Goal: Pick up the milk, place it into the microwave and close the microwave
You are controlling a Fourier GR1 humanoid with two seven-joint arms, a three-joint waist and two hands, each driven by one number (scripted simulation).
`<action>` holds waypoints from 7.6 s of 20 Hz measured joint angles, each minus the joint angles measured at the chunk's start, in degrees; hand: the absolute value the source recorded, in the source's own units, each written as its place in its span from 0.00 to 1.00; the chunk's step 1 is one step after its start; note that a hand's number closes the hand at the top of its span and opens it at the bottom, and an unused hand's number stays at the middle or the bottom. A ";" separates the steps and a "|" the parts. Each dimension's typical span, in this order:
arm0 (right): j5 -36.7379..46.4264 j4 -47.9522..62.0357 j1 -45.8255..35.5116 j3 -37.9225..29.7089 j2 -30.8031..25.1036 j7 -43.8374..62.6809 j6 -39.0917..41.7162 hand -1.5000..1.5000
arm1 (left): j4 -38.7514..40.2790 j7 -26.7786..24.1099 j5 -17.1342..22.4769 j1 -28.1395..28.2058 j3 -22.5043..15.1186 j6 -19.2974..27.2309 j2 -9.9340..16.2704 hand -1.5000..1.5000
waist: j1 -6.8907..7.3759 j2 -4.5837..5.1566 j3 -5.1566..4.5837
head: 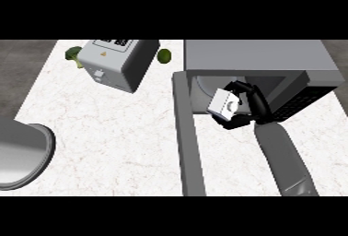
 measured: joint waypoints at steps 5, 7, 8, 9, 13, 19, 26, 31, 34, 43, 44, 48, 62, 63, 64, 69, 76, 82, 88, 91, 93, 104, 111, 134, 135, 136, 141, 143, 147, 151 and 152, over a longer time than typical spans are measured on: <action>0.09 1.97 -6.18 -0.18 -0.47 6.76 0.43 1.00 | 1.85 -0.02 -0.18 -1.57 0.37 -0.21 -0.18 0.00 | 0.67 0.24 0.03; 0.39 4.50 -9.39 -0.48 -1.10 8.74 0.49 1.00 | 2.86 0.33 -0.04 -3.10 1.21 -0.34 0.09 0.00 | 0.89 0.44 0.07; 0.66 5.88 -10.53 -0.64 -1.12 8.94 -0.41 1.00 | 3.05 0.88 0.00 -3.94 1.55 -0.15 0.21 0.00 | 0.96 0.51 0.11; 1.28 7.16 -11.75 -0.61 -0.51 9.85 -2.22 1.00 | 3.43 1.10 -0.05 -4.53 1.78 -0.24 0.38 0.00 | 1.10 0.59 0.14; 2.52 13.56 -16.20 -2.11 -1.27 10.27 -7.80 1.00 | 5.49 2.03 0.09 -7.50 2.26 -0.64 1.25 0.00 | 2.17 1.22 0.28; 3.84 21.04 -21.44 -4.43 -3.34 13.81 -15.79 1.00 | 7.74 2.97 0.36 -10.65 3.12 -1.15 2.52 0.00 | 3.80 2.03 0.26; 2.26 24.85 -23.23 -8.54 -4.95 13.12 -23.89 0.00 | 8.20 4.53 0.48 -13.44 3.82 -0.66 3.72 0.00 | 5.34 3.03 0.28; 4.53 28.08 -24.88 -7.56 -6.77 13.27 -26.33 0.00 | 8.67 5.34 -0.54 -15.70 4.48 -0.21 4.81 0.00 | 6.17 3.29 0.23; 4.73 29.66 -25.74 -7.54 -6.28 12.87 -25.43 0.00 | 9.10 5.64 -0.92 -17.21 4.47 -0.41 5.49 0.00 | 6.41 3.34 0.23; 2.11 31.63 -25.74 -10.06 -5.62 7.80 -19.09 0.00 | 9.75 6.21 -4.03 -19.39 1.39 -1.09 4.85 0.00 | 5.87 3.03 0.30; 1.67 31.80 -25.62 -10.46 -5.56 7.24 -18.14 0.00 | 9.14 6.34 -4.03 -18.90 1.03 -1.42 4.77 0.00 | 5.84 2.92 0.31; -0.07 31.96 -25.12 -11.93 -5.39 4.46 -14.16 0.00 | 8.18 7.26 -5.46 -18.88 -1.19 -1.22 3.57 0.00 | 4.86 2.48 0.30; -4.46 30.55 -17.78 -13.71 -2.79 -4.38 -1.64 0.00 | 3.69 12.34 -15.40 -21.63 -11.84 1.94 -0.22 0.00 | 1.00 0.69 0.11; -4.73 29.93 -16.81 -13.54 -2.55 -4.65 -0.86 0.00 | 3.69 11.79 -16.42 -21.06 -12.58 1.93 -0.38 0.00 | 0.71 0.50 0.09; -4.96 29.31 -16.00 -13.37 -2.32 -5.01 -0.18 0.00 | 3.83 11.95 -17.75 -21.39 -14.04 2.58 -0.50 0.00 | 0.47 0.39 0.08; -5.84 25.38 -10.48 -11.82 -1.46 -6.14 4.40 0.00 | 3.48 15.72 -20.91 -24.99 -18.46 4.92 -0.79 0.00 | -1.10 -0.16 0.00; -7.30 17.28 -0.38 -9.27 0.20 -7.10 10.58 0.00 | 4.95 22.30 -24.89 -30.91 -24.63 7.85 -0.79 1.00 | -2.87 -0.59 -0.08; -9.15 5.46 10.29 -7.15 0.10 -7.06 15.47 0.00 | 10.30 26.47 -29.00 -38.74 -27.67 9.58 -0.78 1.00 | -3.44 -0.61 -0.12; -11.94 -10.96 22.20 -5.79 -0.85 -2.83 19.89 0.00 | 16.34 30.72 -33.01 -48.24 -28.98 11.83 -0.91 1.00 | -3.54 -0.45 -0.14; -13.06 -19.90 28.29 -5.41 -1.02 -0.47 20.76 0.00 | 21.68 31.29 -34.73 -53.60 -30.29 13.09 -0.92 1.00 | -3.30 -0.29 -0.14; -13.77 -23.96 31.62 -5.53 -1.66 0.42 21.75 0.00 | 25.98 32.40 -35.52 -57.25 -31.12 11.99 -0.93 1.00 | -3.37 -0.14 -0.13; -21.28 -42.73 44.28 -7.90 -4.43 4.90 28.04 0.00 | 55.13 27.64 -34.21 -77.70 -41.63 17.72 -0.75 1.00 | -3.11 0.29 -0.10; -27.59 -49.59 45.86 -8.56 -6.61 8.87 31.81 0.00 | 67.41 24.59 -23.58 -87.48 -55.73 30.22 -0.63 1.00 | -4.66 0.66 -0.15; -40.48 -61.16 40.43 -6.57 -14.07 18.28 38.67 0.00 | 72.01 17.67 2.03 -104.57 -58.93 58.90 -0.77 1.00 | -13.74 3.11 -0.57; -40.93 -61.32 40.17 -6.52 -14.33 18.69 38.88 0.00 | 72.52 17.23 3.10 -105.36 -58.42 59.07 -0.79 1.00 | -14.04 3.24 -0.56; -41.43 -61.53 39.78 -6.56 -14.72 19.17 39.09 0.00 | 72.93 16.91 4.22 -106.13 -57.91 59.26 -0.83 1.00 | -14.32 3.34 -0.57; -43.78 -61.89 38.08 -6.96 -16.53 21.11 40.10 0.00 | 76.09 15.95 9.16 -110.39 -55.63 59.95 -0.98 1.00 | -15.47 3.82 -0.49; -44.47 -62.11 37.40 -7.12 -17.19 21.83 40.30 0.00 | 77.74 15.73 10.84 -112.06 -54.81 59.92 -0.98 1.00 | -15.95 4.04 -0.46; -45.79 -62.30 36.22 -7.64 -18.74 23.28 40.75 0.00 | 79.96 14.68 13.87 -114.22 -53.72 59.68 -0.99 1.00 | -16.48 4.28 -0.41; -47.29 -61.84 35.02 -8.42 -19.92 24.42 40.89 0.00 | 80.00 12.15 16.48 -114.13 -53.71 59.40 -1.00 1.00 | -16.73 4.46 -0.38; -47.67 -61.66 34.74 -8.57 -20.22 24.69 40.98 0.00 | 79.99 11.62 17.09 -114.11 -53.70 59.54 -0.99 1.00 | -16.87 4.50 -0.36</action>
